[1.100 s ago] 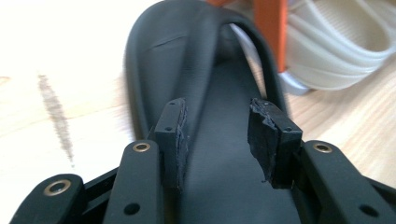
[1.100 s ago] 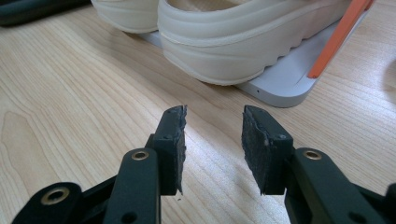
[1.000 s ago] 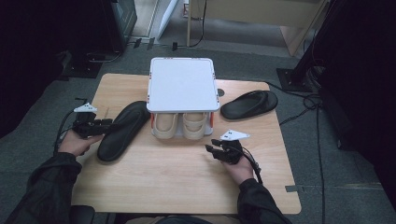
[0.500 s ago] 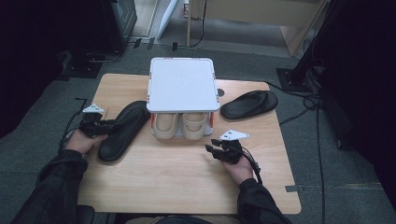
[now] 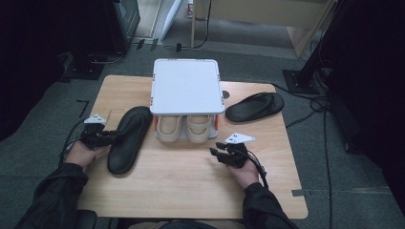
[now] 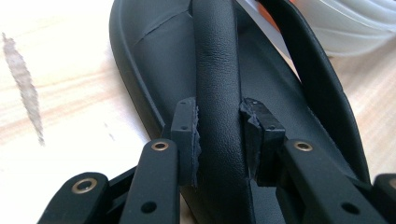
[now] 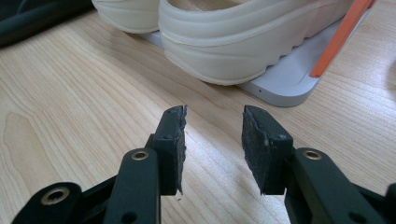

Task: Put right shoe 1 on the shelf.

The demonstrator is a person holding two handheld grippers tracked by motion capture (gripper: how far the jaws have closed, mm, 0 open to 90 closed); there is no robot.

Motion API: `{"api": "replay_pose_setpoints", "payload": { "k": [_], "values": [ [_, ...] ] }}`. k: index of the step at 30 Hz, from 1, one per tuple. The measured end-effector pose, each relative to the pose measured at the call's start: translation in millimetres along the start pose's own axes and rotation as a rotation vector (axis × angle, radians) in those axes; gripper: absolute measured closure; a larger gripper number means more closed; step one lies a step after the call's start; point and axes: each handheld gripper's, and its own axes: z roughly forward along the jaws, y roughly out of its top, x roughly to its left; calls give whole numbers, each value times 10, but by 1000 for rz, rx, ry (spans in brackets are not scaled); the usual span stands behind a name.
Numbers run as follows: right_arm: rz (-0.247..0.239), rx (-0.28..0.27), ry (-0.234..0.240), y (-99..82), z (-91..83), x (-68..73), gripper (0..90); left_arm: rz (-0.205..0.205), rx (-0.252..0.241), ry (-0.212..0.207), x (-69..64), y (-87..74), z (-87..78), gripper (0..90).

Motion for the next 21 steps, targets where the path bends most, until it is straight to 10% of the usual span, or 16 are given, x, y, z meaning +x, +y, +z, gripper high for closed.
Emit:
{"api": "replay_pose_setpoints", "payload": {
  "k": [21],
  "values": [
    [-32, 2, 31, 29, 31, 143, 599, -27, 15, -74, -567, -350, -170, 667]
  ]
}}
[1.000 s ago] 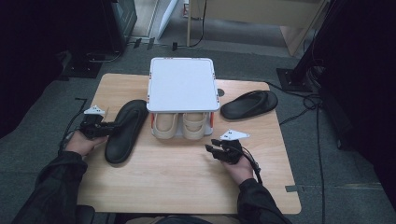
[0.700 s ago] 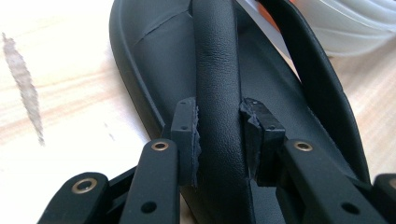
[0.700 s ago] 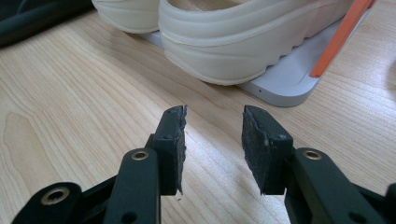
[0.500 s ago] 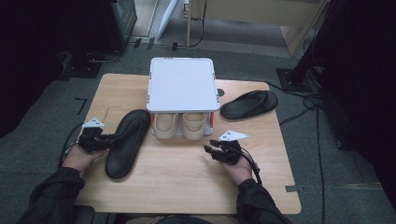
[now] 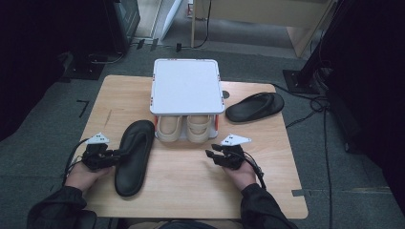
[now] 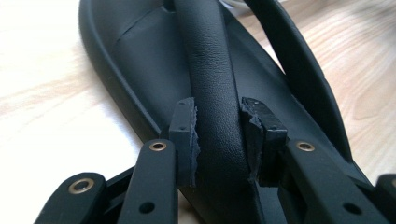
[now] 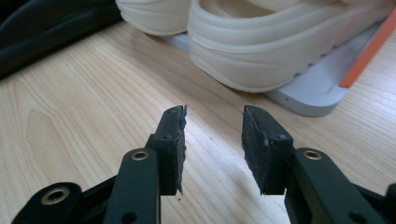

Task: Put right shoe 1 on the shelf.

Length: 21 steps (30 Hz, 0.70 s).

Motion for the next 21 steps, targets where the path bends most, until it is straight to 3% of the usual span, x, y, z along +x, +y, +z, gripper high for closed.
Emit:
{"api": "replay_pose_setpoints", "payload": {
  "k": [2, 7, 15, 18, 21],
  "values": [
    [-5, 0, 10, 4, 19, 38, 599, -24, -18, -18, -17, -35, 4, 660],
    [-15, 5, 14, 9, 31, 59, 599, -30, -31, -27, 3, -34, -8, 628],
    [-12, 4, 11, 10, 28, 52, 599, -17, 1, -20, 68, 145, 109, 552],
    [-7, 4, 9, 9, 28, 43, 599, -22, 4, -45, 90, 203, 195, 587],
    [-9, 0, 9, 10, 23, 41, 599, -19, 7, -30, 39, 200, 221, 638]
  ]
}}
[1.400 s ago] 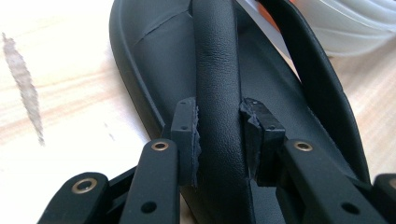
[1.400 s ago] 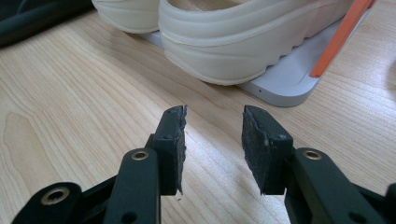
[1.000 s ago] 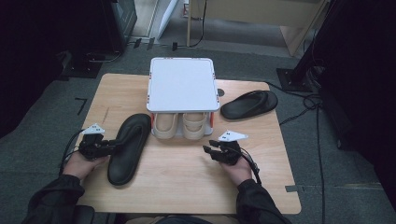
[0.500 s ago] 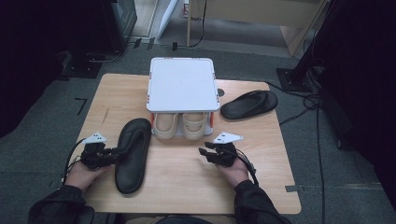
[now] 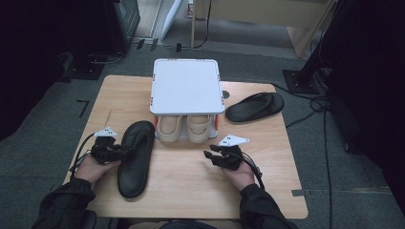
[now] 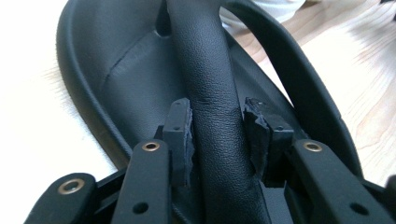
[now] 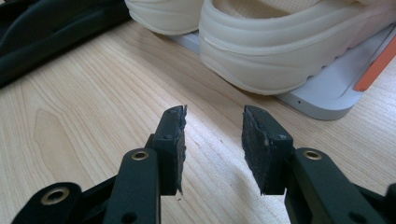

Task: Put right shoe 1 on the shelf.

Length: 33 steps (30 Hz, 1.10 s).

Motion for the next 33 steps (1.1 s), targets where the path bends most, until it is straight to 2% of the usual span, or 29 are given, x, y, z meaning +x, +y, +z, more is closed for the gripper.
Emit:
{"api": "replay_pose_setpoints", "payload": {
  "k": [1, 3, 5, 6, 13, 20, 21, 24, 26, 28, 33],
  "values": [
    [0, 0, 0, 0, 0, 0, 599, 0, 0, 0, 0, 0, 0, 641],
    [-2, -3, 5, 1, 0, 14, 599, -44, -12, -21, -15, -36, -40, 647],
    [0, -1, 7, 1, 0, 20, 599, -41, -9, -20, -42, -52, -49, 647],
    [-5, -2, 5, 5, 2, 27, 599, -39, -11, -16, -98, -91, -59, 644],
    [-9, -3, 18, 17, 30, 71, 598, -84, -33, -22, -240, -176, -79, 645],
    [-24, -10, 30, 41, 84, 149, 596, -78, -22, -34, -318, -195, -88, 641],
    [-30, -13, 31, 46, 91, 155, 596, -72, -17, -19, -333, -201, -94, 642],
    [-29, -12, 28, 55, 93, 171, 595, -71, -15, -25, -333, -210, -99, 637],
    [-34, -21, 35, 67, 89, 192, 595, -53, -2, -7, -326, -210, -94, 622],
    [-39, -20, 33, 68, 93, 196, 595, -52, -25, -11, -302, -204, -76, 599],
    [-29, -10, 30, 60, 93, 177, 595, -54, -39, -5, -265, -129, -34, 544]
  ]
}}
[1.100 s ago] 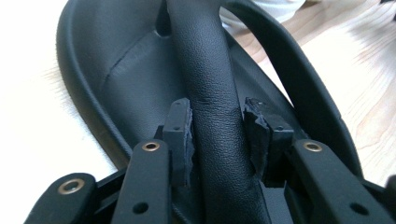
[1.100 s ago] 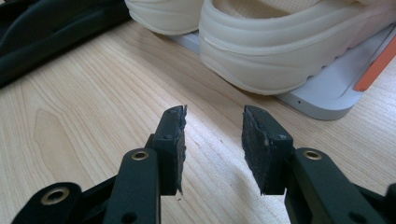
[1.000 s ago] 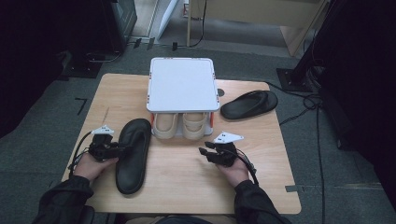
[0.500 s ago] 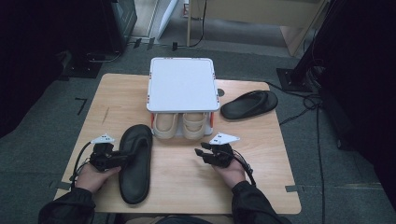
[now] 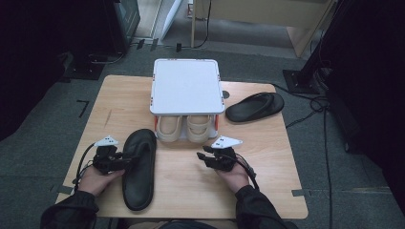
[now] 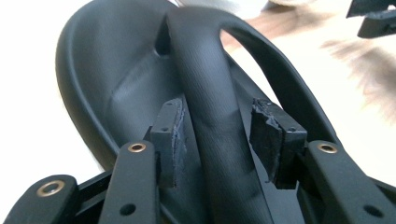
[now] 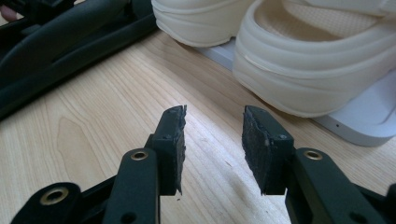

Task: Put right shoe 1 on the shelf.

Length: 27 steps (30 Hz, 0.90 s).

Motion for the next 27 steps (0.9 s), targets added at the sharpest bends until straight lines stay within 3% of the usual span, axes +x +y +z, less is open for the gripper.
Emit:
{"api": "replay_pose_setpoints", "payload": {
  "k": [6, 8, 10, 12, 21, 27],
  "values": [
    [7, 7, -9, -16, -6, -42, 595, -10, 12, 3, 37, 107, 114, 543],
    [9, 4, -8, -17, -14, -48, 596, -3, 20, -9, 23, 120, 141, 617],
    [10, 3, -8, -17, -15, -47, 596, 3, 26, 5, -1, 125, 150, 627],
    [11, 4, -9, -19, -13, -46, 596, -21, 20, -11, 6, 123, 123, 638],
    [8, 6, -9, -20, -20, -53, 596, -53, 0, -54, -41, 157, 12, 673],
    [12, 8, -12, -22, -26, -58, 596, -20, -31, -54, -91, 290, -133, 678]
  ]
}}
